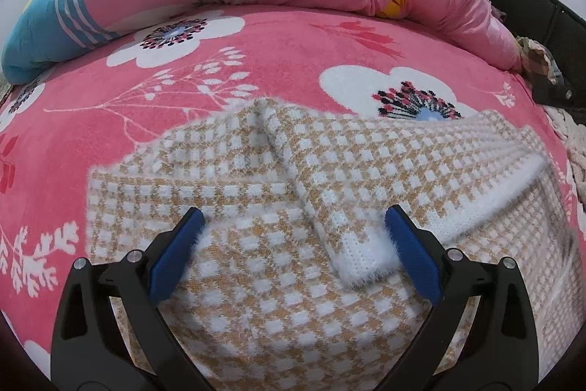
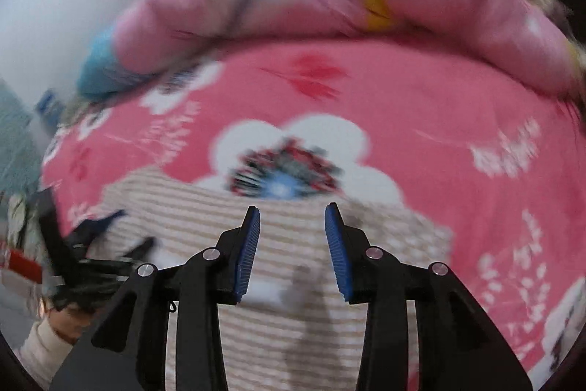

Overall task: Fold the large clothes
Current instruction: 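Open the right tool to release the folded side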

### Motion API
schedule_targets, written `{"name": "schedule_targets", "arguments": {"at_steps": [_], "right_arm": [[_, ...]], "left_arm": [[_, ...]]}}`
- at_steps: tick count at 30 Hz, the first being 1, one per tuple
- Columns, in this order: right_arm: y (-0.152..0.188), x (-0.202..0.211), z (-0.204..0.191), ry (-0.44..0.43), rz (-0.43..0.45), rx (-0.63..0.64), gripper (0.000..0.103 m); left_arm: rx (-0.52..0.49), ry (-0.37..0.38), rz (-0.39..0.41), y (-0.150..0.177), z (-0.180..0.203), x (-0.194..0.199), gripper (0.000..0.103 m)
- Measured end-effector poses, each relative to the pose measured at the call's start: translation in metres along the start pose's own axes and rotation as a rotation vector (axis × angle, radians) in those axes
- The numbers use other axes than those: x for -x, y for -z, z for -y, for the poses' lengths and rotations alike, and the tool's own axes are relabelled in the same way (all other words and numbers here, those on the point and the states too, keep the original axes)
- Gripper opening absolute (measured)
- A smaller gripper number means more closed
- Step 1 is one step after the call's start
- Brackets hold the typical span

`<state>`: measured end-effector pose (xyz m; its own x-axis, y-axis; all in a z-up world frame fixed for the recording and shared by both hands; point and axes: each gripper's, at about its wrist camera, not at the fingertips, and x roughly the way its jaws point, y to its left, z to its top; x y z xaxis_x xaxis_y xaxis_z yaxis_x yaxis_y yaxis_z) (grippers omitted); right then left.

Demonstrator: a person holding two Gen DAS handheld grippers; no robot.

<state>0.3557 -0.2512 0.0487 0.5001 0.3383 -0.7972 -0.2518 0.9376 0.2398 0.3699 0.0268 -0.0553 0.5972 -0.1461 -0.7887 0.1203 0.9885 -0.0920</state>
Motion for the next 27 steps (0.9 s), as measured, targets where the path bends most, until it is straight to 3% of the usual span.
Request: {"name": "schedule_targets", "arguments": {"at_steps": [3, 5, 6, 8, 12, 14, 17, 19, 20, 22, 27], "right_arm": [[0.006, -0.029, -0.021, -0.019, -0.029, 0.060, 0.037], [0.028, -0.067, -0.023, 0.019, -0.135, 0.081, 0.038], [0.040, -0.077, -0.021, 0.026, -0.127, 0.077, 0.038], [0.052, -0.067, -0.023, 0.032, -0.065, 0.102, 0.039], [0.046, -0.049, -0.027, 0.039, -0.100, 0.084, 0.041], [0.033, -0.032, -0.030, 0.016, -0.033, 0.071, 0.042], [0.019, -0.030, -0.030, 0.047, 0.016, 0.069, 0.051], [0.019, -0.057, -0.027, 0.070, -0.040, 0.081, 0.058], [0.027, -0.080, -0.020, 0.105, -0.113, 0.083, 0.059], [0.039, -0.076, -0.015, 0.086, -0.075, 0.073, 0.059], [0.059, -0.049, -0.029, 0.164, -0.075, 0.128, 0.060]], "left_arm": [[0.006, 0.016, 0.009, 0.001, -0.004, 0.003, 0.095], [0.012, 0.026, 0.022, 0.014, -0.017, 0.017, 0.095], [0.008, 0.028, 0.034, 0.014, -0.018, 0.023, 0.095], [-0.003, 0.019, 0.073, 0.026, -0.033, 0.049, 0.095], [-0.022, 0.068, 0.144, 0.000, -0.020, 0.063, 0.095], [-0.036, 0.076, 0.147, -0.015, -0.006, 0.056, 0.095], [-0.077, 0.055, 0.039, -0.028, 0.020, 0.021, 0.095], [-0.094, -0.027, -0.090, -0.023, 0.024, -0.013, 0.095], [-0.048, 0.005, -0.123, -0.020, 0.016, -0.024, 0.095], [0.007, 0.055, -0.118, -0.018, 0.006, -0.023, 0.095], [-0.044, 0.003, -0.101, -0.010, 0.005, 0.000, 0.095]]}}
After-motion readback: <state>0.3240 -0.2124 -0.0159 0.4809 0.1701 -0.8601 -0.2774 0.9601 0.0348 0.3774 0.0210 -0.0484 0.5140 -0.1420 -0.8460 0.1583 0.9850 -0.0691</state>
